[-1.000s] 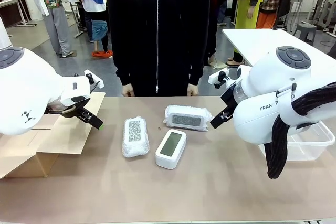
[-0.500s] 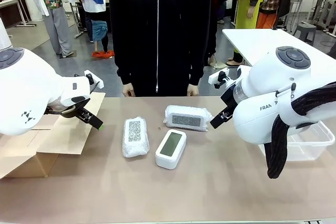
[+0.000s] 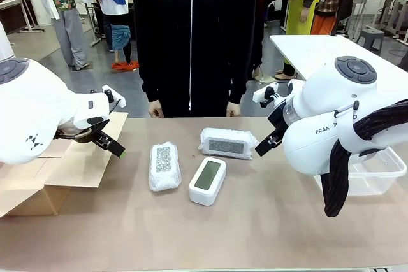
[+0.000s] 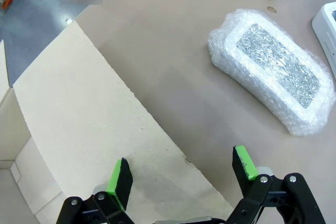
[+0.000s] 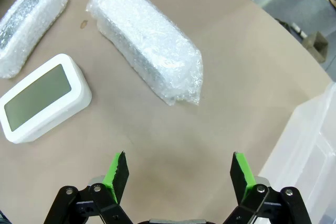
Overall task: Separate and place wrapped and unwrapped clocks.
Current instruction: Pick up the Digital clock indicated by the person.
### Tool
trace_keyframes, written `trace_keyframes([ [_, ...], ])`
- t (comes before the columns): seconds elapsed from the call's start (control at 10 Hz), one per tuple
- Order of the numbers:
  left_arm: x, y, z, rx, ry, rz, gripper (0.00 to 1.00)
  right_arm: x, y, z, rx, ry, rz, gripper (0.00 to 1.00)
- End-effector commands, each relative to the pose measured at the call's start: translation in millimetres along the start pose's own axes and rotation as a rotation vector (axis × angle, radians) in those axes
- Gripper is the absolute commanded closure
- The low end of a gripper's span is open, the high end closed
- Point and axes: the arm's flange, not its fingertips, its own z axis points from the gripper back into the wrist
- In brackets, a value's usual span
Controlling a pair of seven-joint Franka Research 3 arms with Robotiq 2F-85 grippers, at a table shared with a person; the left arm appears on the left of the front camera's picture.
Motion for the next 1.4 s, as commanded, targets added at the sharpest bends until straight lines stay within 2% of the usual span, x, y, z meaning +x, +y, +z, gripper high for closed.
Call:
trace_keyframes([
  [0.0,-0.4,1.4,0.0,0.000,0.000,0.004,0.00,0.0,-0.1,0.0,0.000,0.000,-0.001,0.00],
  [1.3,-0.4,1.4,0.0,0.000,0.000,0.004,0.00,0.0,-0.1,0.0,0.000,0.000,-0.001,0.00],
])
